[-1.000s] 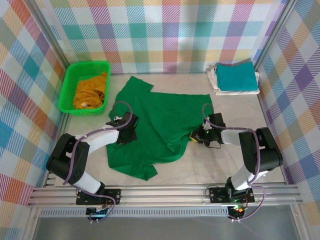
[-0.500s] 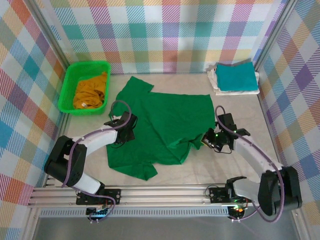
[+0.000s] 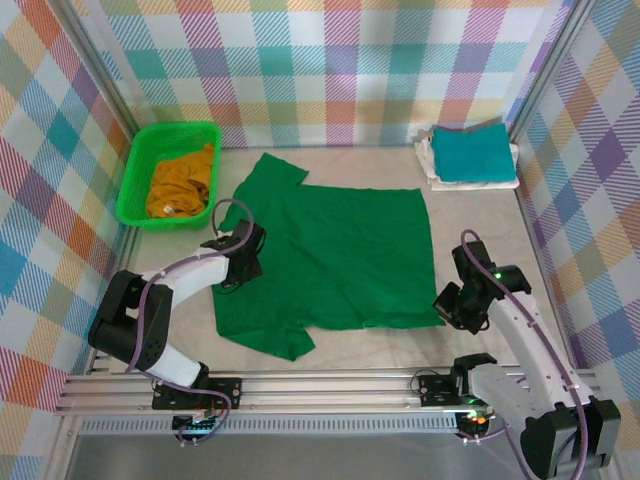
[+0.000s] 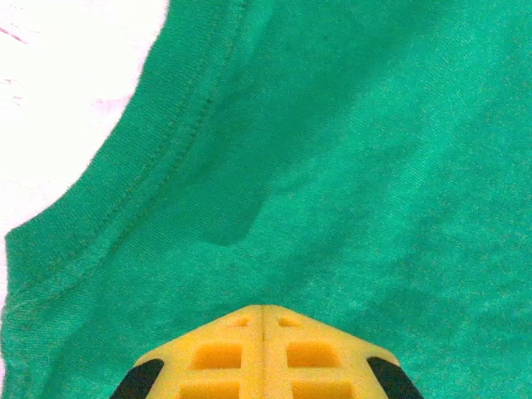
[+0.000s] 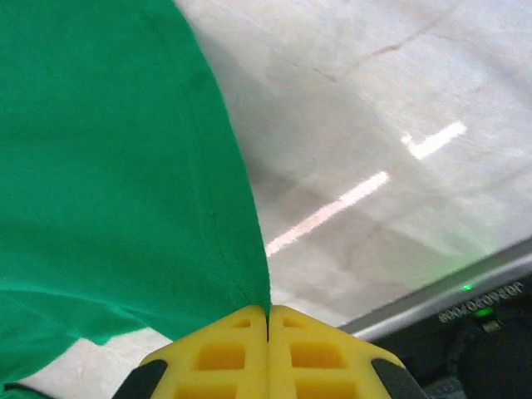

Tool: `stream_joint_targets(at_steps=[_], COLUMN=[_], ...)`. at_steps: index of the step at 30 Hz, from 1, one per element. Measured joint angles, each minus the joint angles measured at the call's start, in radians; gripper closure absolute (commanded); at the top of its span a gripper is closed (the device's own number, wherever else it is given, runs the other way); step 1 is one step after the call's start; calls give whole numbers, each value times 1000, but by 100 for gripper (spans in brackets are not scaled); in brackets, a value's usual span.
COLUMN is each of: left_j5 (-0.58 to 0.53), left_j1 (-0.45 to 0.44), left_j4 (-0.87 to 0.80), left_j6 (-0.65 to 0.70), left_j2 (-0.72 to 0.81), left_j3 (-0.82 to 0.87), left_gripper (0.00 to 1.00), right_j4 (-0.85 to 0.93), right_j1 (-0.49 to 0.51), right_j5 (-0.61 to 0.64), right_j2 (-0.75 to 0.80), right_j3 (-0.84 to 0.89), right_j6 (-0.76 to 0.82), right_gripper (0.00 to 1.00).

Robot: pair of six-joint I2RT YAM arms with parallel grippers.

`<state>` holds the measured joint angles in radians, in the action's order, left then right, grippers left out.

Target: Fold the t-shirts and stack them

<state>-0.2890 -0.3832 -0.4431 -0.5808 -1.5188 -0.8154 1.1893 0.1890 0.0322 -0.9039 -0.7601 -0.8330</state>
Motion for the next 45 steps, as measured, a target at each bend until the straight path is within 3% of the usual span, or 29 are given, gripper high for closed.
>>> stream_joint_targets(at_steps=[2, 5, 7, 9, 12, 17, 21, 26, 31, 39, 45], left_j5=[0, 3, 15, 23, 34, 61, 97, 124, 123, 131, 163], left_j1=[7, 19, 25, 26, 26, 40, 61, 66, 67, 91, 145], left_j4=[-2, -3, -11, -22, -22, -24, -54, -75, -129, -185, -218], left_j6=[3, 20, 29, 43, 58, 93, 137, 162, 163, 145, 121], left_j2=[1, 5, 2, -13, -56, -196, -397, -582, -687, -842, -949], left_j3=[0, -1, -12, -46, -125, -317, -579, -822, -940, -1123, -1293], left_gripper=[100, 99, 100, 100, 98, 99, 100, 99, 98, 98, 97], right_j4=[33, 61, 37, -14, -164, -419, -492, -546, -558, -580, -587], right_j1=[0, 0, 0, 0, 0, 1, 1, -6, -23, -35, -39], right_j5=[22, 72, 88, 76, 21, -10, 16, 34, 20, -10, -66], right_j2=[12, 40, 29, -21, -221, -635, -949, -1209, -1362, -1484, -1629], right_j3=[-19, -98, -156, -208, -276, -425, -696, -926, -1016, -1193, -1424], right_j6=[-7, 4, 27, 66, 125, 205, 269, 285, 265, 219, 153], right_gripper=[75, 72, 73, 83, 100, 100, 100, 100, 100, 100, 100])
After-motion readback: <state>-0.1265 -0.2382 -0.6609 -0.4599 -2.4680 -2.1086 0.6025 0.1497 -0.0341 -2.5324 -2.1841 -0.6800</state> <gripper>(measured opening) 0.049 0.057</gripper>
